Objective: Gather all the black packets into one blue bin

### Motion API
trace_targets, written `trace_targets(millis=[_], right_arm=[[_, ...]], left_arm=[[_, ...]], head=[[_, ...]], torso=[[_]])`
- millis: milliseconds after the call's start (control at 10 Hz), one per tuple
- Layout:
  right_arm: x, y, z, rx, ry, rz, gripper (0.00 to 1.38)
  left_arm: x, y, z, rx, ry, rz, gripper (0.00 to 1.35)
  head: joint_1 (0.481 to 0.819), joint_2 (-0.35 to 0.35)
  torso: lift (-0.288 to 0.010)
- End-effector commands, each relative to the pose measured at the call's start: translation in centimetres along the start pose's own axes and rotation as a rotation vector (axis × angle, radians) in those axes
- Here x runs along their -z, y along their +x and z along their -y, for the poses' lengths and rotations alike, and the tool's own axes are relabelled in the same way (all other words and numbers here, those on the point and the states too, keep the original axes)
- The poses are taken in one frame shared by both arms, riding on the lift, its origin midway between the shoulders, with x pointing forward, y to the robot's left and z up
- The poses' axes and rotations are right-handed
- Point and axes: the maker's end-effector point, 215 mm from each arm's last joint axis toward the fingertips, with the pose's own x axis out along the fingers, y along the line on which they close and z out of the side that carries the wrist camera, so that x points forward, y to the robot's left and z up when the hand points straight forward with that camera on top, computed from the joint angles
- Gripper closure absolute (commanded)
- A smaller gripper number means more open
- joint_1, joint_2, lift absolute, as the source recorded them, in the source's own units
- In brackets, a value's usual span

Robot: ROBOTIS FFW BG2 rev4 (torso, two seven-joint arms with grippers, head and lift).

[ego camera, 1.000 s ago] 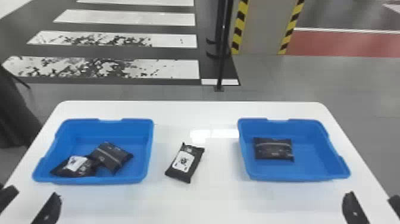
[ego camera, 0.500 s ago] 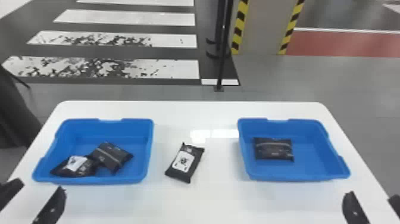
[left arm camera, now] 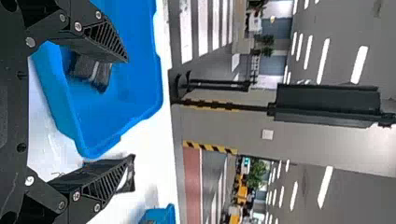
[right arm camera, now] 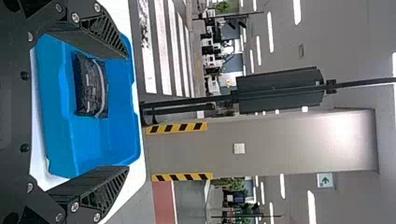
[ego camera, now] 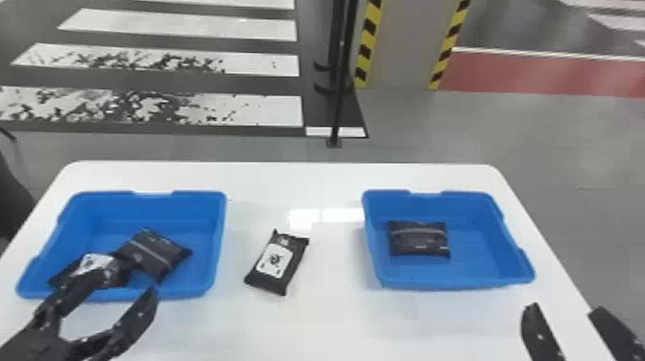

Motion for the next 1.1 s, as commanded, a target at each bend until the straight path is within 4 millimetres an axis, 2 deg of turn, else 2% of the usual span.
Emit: trace_targets(millis=[0, 100, 200, 300, 500, 800, 1000], right_arm=[[0.1, 0.0, 0.1, 0.003, 0.001, -0.001, 0.19], [0.2, -0.1, 0.1, 0.003, 0.004, -0.003, 0.19], [0.3, -0.1, 0.1, 0.004, 0.006, -0.005, 0.19], [0.4, -0.1, 0.1, 0.005, 0.011, -0.006, 0.19], [0.3, 0.0, 0.1, 0.005, 0.013, -0.003, 0.19], [0.5, 0.2, -0.1, 0.003, 0.021, 0.000, 0.19], [0.6, 0.3, 0.0, 0.005, 0.024, -0.001, 0.19]], left_arm=[[1.4, 3.8, 3.2, 0.110, -0.042, -0.047, 0.28], [2.0, 5.7, 5.9, 0.191, -0.054, -0.088, 0.28], [1.9, 7.4, 8.0, 0.259, -0.048, -0.116, 0.28], [1.7, 8.6, 9.3, 0.300, -0.042, -0.145, 0.28], [2.2, 10.5, 10.5, 0.347, -0.051, -0.244, 0.28], [2.2, 13.1, 13.0, 0.416, -0.042, -0.356, 0.28], [3.9, 13.7, 14.3, 0.436, -0.025, -0.490, 0.30]], head=[[0.695, -0.164], [0.695, -0.211], [0.695, -0.257], [0.695, -0.283], [0.695, -0.342], [0.695, -0.350], [0.695, -0.350]], torso=[[-0.110], [-0.110], [-0.110], [-0.110], [-0.110], [-0.110], [-0.110]])
